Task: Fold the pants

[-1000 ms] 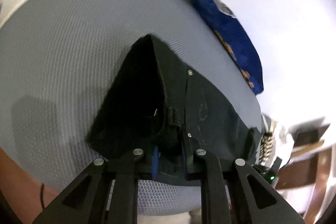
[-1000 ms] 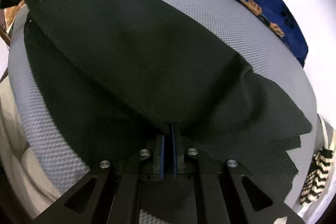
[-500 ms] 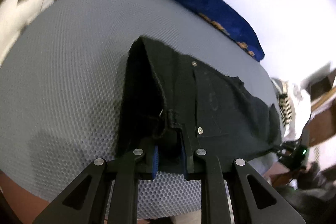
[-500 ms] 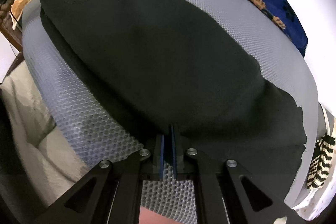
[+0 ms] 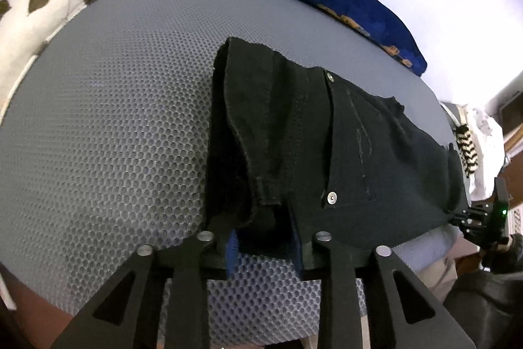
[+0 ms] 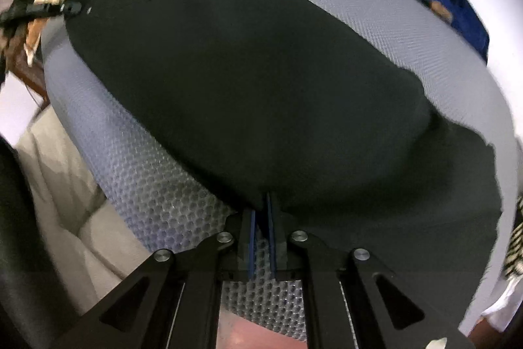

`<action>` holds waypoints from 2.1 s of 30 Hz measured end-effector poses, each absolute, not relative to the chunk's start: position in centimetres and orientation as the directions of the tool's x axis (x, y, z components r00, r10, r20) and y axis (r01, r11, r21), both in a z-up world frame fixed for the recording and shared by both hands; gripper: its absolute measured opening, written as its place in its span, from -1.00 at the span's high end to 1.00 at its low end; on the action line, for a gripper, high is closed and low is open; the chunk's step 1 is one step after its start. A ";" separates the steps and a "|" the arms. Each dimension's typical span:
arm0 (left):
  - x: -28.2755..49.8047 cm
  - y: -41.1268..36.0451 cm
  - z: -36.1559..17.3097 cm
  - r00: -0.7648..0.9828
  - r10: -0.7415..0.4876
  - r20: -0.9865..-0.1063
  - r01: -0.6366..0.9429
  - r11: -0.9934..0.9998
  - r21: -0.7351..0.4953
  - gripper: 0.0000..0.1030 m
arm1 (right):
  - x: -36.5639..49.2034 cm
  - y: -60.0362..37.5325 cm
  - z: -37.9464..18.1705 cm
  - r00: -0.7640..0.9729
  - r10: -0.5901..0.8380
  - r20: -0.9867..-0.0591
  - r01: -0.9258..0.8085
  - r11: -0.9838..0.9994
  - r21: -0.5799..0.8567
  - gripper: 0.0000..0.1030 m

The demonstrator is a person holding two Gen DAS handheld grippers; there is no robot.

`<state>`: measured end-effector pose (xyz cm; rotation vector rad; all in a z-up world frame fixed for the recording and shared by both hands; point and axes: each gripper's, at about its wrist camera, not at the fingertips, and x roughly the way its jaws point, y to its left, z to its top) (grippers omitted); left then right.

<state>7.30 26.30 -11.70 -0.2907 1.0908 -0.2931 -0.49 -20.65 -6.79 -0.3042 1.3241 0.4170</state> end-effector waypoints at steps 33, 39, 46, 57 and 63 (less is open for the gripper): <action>3.9 -13.4 -11.2 0.188 -0.508 -0.840 0.854 0.507 -0.116 0.78 | 1.4 -25.1 -4.7 0.218 0.351 -0.911 -0.266 0.919 0.291 0.76; 4.4 -12.8 -12.0 0.184 -0.517 -0.836 0.829 0.538 -0.150 0.91 | 0.7 -28.1 -3.0 0.280 0.373 -0.884 -0.220 0.922 0.320 0.35; 3.9 -12.6 -12.1 0.193 -0.526 -0.828 0.815 0.556 -0.164 0.92 | 2.0 -40.1 -2.8 0.436 0.229 -0.871 0.190 0.922 0.338 0.14; 4.0 -12.5 -12.1 0.201 -0.527 -0.826 0.803 0.572 -0.170 0.91 | 4.0 -47.8 -7.3 0.506 0.269 -0.820 0.492 0.691 0.530 0.25; 4.0 -12.0 -11.8 0.205 -0.557 -0.805 0.795 0.574 -0.194 0.91 | 6.5 -47.6 -4.5 0.497 0.235 -0.835 0.482 0.726 0.491 0.83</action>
